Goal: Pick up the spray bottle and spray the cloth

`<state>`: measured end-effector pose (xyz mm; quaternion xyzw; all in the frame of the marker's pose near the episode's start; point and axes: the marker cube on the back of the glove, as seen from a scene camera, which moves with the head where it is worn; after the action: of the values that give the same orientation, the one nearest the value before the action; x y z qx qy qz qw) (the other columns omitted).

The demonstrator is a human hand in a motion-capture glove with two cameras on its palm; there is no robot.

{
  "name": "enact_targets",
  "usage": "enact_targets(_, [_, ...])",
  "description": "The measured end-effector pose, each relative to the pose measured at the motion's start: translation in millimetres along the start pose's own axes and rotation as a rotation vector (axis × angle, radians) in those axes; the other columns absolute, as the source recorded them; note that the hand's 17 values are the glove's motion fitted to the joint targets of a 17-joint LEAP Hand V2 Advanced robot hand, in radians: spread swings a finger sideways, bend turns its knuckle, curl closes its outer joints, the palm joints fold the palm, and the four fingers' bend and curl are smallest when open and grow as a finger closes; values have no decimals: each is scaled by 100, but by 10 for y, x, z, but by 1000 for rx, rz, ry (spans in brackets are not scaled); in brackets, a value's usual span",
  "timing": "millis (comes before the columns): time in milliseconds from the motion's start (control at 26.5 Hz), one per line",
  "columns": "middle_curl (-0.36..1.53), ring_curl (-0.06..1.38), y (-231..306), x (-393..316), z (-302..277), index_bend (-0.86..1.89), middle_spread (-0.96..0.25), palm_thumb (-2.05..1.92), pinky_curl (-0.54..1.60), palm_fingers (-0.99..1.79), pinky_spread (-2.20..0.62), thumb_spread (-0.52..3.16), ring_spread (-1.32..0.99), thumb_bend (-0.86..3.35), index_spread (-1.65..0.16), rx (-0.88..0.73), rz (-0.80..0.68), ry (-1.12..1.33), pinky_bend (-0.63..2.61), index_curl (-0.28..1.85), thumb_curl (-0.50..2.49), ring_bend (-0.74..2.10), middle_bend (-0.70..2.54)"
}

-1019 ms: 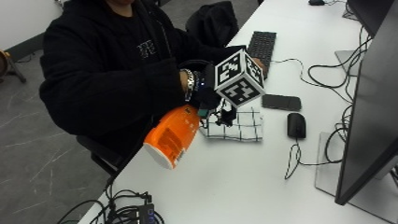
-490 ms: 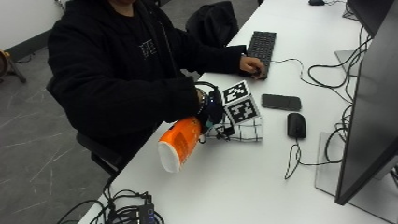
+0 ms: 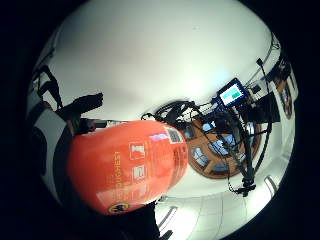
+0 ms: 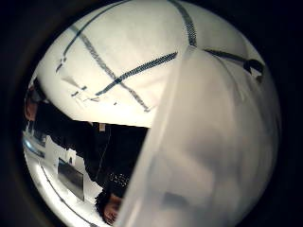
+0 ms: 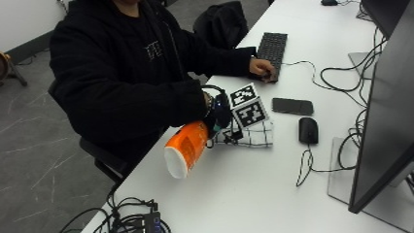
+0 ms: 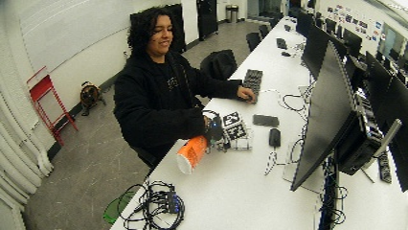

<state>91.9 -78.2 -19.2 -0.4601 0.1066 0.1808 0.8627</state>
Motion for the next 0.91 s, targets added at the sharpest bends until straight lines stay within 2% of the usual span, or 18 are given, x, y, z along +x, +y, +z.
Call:
enact_targets(151, [58, 49, 216, -65, -189, 29, -20, 93, 40, 136, -30, 46, -22, -3, -28, 82, -72, -28, 46, 61, 82, 74, 65])
enact_targets(490, [57, 49, 830, -544, -1002, 28, -20, 93, 40, 136, -29, 47, -22, -3, -29, 433, -441, -185, 46, 61, 82, 74, 65])
enact_targets(905, [57, 49, 849, -1376, -1802, 27, -21, 93, 39, 136, -30, 48, -22, -3, -29, 764, -874, -464, 45, 62, 83, 74, 64])
